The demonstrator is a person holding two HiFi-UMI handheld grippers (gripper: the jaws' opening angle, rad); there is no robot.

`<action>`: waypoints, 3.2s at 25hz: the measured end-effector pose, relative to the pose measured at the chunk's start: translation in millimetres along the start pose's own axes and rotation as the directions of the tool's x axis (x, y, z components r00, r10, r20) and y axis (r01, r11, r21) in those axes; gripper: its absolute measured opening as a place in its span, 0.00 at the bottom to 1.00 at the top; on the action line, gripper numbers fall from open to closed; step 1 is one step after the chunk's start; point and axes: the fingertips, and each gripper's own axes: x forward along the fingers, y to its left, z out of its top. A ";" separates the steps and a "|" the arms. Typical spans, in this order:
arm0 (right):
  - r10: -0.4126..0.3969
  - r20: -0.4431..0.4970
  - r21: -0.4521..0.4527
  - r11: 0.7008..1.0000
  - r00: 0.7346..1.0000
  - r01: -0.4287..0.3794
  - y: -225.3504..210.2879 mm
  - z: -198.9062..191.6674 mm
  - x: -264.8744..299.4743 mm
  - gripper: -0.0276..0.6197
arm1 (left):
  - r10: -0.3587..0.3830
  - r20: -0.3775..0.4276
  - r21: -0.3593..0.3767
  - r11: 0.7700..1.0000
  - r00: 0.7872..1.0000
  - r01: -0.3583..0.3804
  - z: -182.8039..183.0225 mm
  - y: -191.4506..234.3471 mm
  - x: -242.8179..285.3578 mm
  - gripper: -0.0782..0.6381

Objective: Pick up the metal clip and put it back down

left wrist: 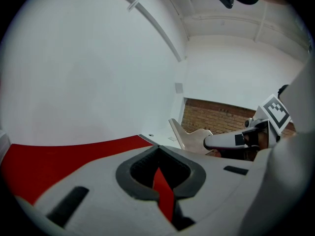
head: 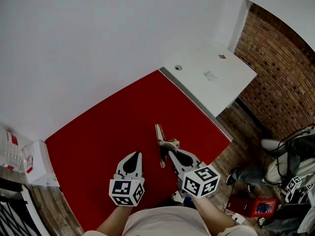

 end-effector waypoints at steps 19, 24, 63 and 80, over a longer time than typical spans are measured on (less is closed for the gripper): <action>-0.088 -0.083 0.163 0.982 0.993 0.101 -96.8 -46.3 85.1 0.08 | -0.019 -0.059 -0.040 0.999 0.998 0.016 -43.9 30.4 83.2 0.12; -0.105 -0.105 0.202 0.971 0.989 0.125 -120.7 -62.9 110.7 0.08 | -0.018 -0.073 -0.022 1.000 0.997 0.017 -54.5 40.4 110.7 0.12; -0.179 -0.311 0.374 0.880 0.933 0.293 -225.5 -168.5 197.6 0.08 | -0.027 -0.189 -0.025 0.999 0.982 0.023 -137.5 59.2 168.9 0.12; -0.197 -0.315 0.371 0.875 0.928 0.312 -229.7 -177.0 198.0 0.16 | -0.029 -0.198 -0.034 0.999 0.980 0.023 -141.8 59.2 166.8 0.12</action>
